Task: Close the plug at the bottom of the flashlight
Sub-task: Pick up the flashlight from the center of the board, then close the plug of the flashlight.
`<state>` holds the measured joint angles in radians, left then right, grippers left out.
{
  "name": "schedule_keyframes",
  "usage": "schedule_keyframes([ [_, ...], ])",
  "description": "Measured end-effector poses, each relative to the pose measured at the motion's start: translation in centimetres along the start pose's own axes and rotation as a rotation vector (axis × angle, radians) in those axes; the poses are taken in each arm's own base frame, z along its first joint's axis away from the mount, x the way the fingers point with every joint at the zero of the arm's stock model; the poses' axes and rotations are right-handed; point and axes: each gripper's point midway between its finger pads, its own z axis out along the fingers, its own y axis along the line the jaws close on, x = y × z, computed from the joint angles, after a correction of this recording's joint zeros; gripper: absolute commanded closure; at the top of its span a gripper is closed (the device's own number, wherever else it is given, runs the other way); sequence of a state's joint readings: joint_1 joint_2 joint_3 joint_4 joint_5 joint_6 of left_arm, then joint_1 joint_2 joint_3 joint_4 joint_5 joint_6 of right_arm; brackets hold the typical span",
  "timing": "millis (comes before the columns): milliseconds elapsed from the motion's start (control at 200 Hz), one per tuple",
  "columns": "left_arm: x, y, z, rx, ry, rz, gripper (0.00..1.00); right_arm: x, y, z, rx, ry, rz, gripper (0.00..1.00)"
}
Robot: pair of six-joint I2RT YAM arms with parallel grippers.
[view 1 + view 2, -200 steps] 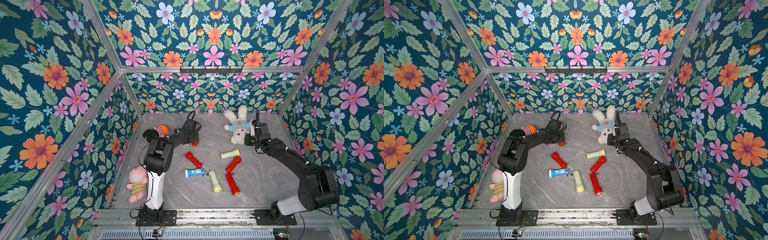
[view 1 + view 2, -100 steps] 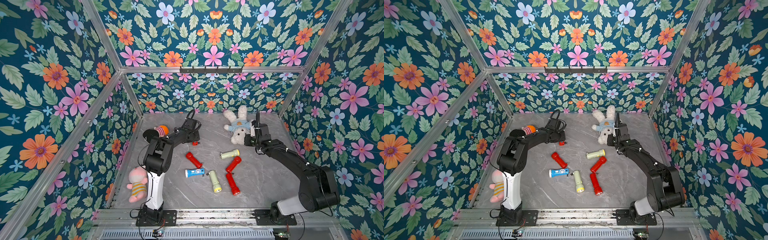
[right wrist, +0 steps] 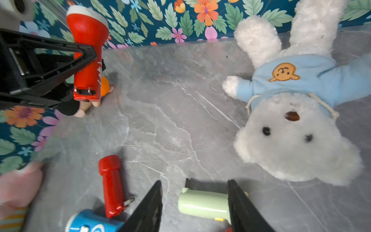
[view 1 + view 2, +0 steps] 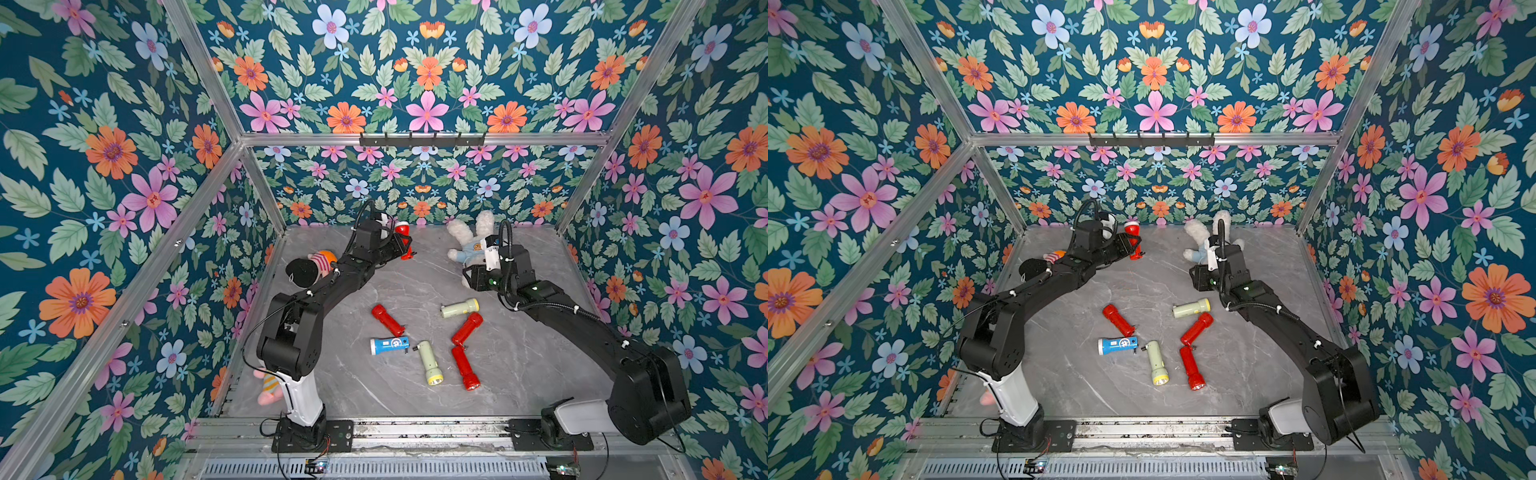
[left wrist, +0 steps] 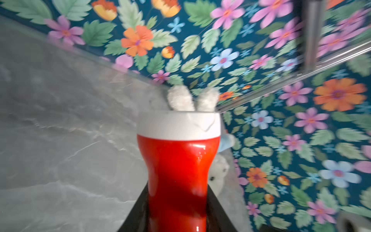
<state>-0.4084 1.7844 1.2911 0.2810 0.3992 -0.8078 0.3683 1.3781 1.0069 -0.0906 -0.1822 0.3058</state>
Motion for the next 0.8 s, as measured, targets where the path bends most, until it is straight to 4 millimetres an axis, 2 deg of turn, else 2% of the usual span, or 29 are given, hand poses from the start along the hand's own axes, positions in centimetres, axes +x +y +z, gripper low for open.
schedule_keyframes([
  [160,-2.2,-2.3,-1.5,0.197,-0.093,-0.130,0.77,-1.8,3.5,-1.2,-0.175,-0.048,0.058,0.38],
  [295,-2.8,-3.9,-2.1,0.341,-0.116,-0.235,0.77,-2.7,5.9,-1.6,-0.307,-0.060,0.105,0.35],
  [520,-3.1,-6.1,-3.5,0.518,-0.123,-0.353,0.77,-3.1,8.3,-0.2,-0.456,-0.041,0.174,0.33],
  [700,-3.4,-7.6,-5.0,0.581,-0.131,-0.377,0.77,-4.4,11.4,0.6,-0.557,-0.051,0.157,0.30],
  [800,-3.5,-8.5,-5.8,0.605,-0.135,-0.372,0.77,-5.0,12.1,1.2,-0.592,-0.055,0.167,0.30],
])
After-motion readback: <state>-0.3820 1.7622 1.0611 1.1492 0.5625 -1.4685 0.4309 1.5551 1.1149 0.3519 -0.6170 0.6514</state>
